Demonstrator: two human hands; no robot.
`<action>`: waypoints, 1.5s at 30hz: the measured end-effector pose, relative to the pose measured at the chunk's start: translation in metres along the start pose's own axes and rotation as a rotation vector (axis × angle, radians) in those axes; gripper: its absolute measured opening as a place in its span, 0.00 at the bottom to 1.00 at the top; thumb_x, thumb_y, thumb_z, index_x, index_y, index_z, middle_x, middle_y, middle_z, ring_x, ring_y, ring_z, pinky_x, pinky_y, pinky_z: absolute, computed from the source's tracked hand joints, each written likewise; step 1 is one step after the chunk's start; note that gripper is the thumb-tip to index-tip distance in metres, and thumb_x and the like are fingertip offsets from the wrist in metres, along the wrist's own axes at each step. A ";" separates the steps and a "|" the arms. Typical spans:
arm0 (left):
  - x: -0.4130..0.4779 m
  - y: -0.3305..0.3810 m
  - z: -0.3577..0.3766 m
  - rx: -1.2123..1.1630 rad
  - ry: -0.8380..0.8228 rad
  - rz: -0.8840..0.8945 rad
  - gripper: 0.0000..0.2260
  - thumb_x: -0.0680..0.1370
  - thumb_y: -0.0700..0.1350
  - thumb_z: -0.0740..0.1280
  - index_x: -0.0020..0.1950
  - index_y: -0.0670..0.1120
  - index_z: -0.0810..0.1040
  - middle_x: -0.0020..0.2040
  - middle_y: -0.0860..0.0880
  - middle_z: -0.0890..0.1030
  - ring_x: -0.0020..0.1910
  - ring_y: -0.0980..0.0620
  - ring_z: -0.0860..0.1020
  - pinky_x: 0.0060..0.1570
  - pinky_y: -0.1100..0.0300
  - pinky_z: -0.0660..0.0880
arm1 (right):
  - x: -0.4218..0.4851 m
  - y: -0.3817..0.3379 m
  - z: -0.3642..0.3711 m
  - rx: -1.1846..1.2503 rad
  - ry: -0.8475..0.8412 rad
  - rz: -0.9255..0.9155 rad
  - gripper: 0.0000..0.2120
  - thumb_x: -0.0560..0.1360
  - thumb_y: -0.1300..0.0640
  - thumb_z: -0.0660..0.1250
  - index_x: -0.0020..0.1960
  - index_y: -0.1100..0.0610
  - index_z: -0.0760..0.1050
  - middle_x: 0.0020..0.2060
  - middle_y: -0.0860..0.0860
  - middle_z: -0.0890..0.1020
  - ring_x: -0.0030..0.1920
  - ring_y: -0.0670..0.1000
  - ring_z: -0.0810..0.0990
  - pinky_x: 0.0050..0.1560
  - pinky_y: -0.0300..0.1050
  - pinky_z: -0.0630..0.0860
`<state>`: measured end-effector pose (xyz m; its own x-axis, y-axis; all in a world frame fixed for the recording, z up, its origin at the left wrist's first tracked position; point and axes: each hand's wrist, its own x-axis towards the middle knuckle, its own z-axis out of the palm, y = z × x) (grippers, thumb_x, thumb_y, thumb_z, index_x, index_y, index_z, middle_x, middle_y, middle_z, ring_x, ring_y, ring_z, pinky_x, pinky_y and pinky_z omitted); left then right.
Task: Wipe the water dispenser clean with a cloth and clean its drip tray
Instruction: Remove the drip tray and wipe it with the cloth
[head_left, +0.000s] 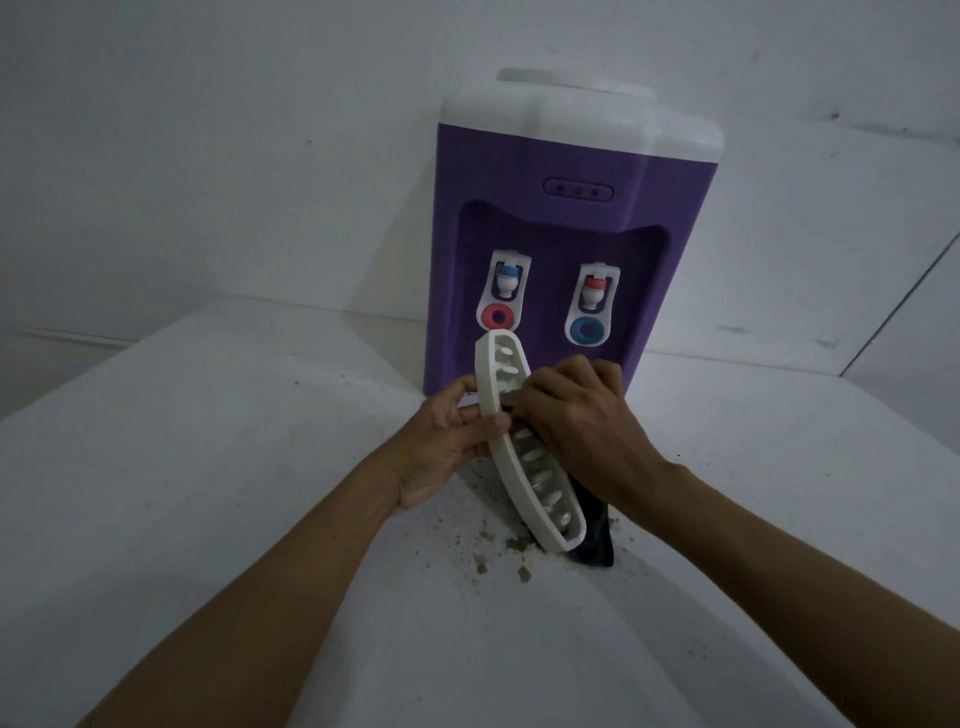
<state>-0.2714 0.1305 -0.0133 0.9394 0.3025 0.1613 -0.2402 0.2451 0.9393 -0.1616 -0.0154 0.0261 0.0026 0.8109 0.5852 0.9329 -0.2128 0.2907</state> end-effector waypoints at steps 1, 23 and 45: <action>-0.001 0.000 0.000 -0.001 0.004 -0.002 0.22 0.72 0.38 0.70 0.65 0.43 0.72 0.55 0.40 0.83 0.55 0.46 0.81 0.55 0.51 0.79 | 0.000 0.000 0.001 -0.033 -0.026 -0.002 0.12 0.73 0.50 0.63 0.52 0.52 0.79 0.48 0.49 0.80 0.48 0.53 0.73 0.48 0.48 0.61; 0.001 0.003 0.003 -0.025 0.009 0.005 0.19 0.72 0.38 0.70 0.63 0.45 0.73 0.54 0.41 0.84 0.53 0.47 0.82 0.50 0.56 0.79 | -0.015 -0.008 0.007 0.392 0.202 0.429 0.09 0.79 0.56 0.61 0.55 0.55 0.79 0.46 0.50 0.80 0.47 0.50 0.72 0.51 0.47 0.68; 0.003 -0.006 0.005 0.002 0.051 0.014 0.19 0.74 0.42 0.69 0.65 0.46 0.74 0.58 0.44 0.83 0.58 0.46 0.79 0.61 0.52 0.76 | -0.020 0.003 -0.008 -0.046 -0.146 0.029 0.18 0.68 0.52 0.75 0.56 0.51 0.77 0.48 0.50 0.79 0.45 0.53 0.74 0.46 0.50 0.72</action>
<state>-0.2661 0.1255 -0.0169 0.9222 0.3523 0.1593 -0.2531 0.2387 0.9375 -0.1616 -0.0366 0.0214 0.0846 0.8740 0.4786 0.9141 -0.2592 0.3118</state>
